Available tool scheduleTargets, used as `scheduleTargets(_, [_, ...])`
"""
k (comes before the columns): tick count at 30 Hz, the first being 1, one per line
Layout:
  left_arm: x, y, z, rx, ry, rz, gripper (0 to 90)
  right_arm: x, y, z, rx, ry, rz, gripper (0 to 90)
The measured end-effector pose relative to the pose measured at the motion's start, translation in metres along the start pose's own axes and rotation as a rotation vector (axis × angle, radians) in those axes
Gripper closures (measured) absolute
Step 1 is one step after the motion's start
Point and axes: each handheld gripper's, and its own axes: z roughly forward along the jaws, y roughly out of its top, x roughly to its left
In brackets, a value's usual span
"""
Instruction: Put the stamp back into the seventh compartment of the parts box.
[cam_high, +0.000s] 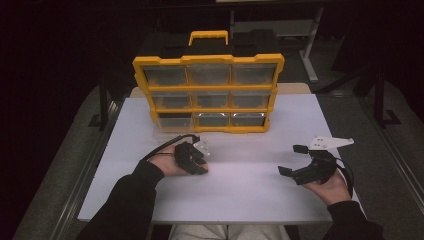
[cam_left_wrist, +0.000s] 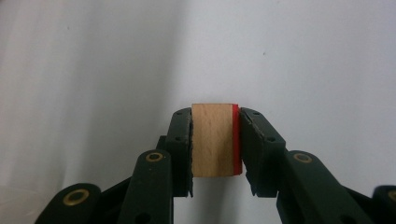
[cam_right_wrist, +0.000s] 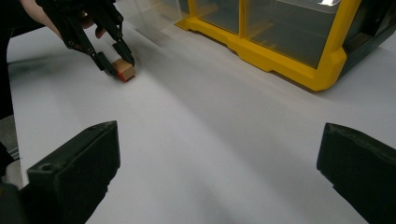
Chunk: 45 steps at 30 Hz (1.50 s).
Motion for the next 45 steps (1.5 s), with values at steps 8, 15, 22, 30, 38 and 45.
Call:
scheduleTargets(8, [-0.001, 0.008, -0.014, -0.016, -0.003, 0.015, 66.0, 0.000, 0.000, 0.000, -0.001, -0.002, -0.001, 0.0])
scheduleTargets(15, [0.002, 0.014, -0.030, -0.023, 0.020, 0.022, 66.1, 0.000, 0.000, -0.001, -0.001, -0.004, 0.002, 0.0])
scheduleTargets(22, [0.006, 0.017, -0.047, -0.057, 0.032, 0.016, 66.0, 0.000, 0.000, -0.001, -0.004, -0.005, 0.006, 0.0])
scheduleTargets(30, [0.010, 0.016, -0.063, -0.084, 0.051, 0.006, 66.1, -0.001, -0.001, -0.001, -0.001, -0.003, 0.006, 0.0])
scheduleTargets(38, [0.012, 0.014, -0.074, -0.095, 0.065, -0.005, 66.0, -0.001, -0.001, -0.001, 0.000, -0.003, 0.008, 0.0])
scheduleTargets(45, [0.014, 0.014, -0.085, -0.117, 0.083, -0.007, 66.1, -0.001, -0.001, -0.001, 0.000, -0.002, 0.008, 0.0])
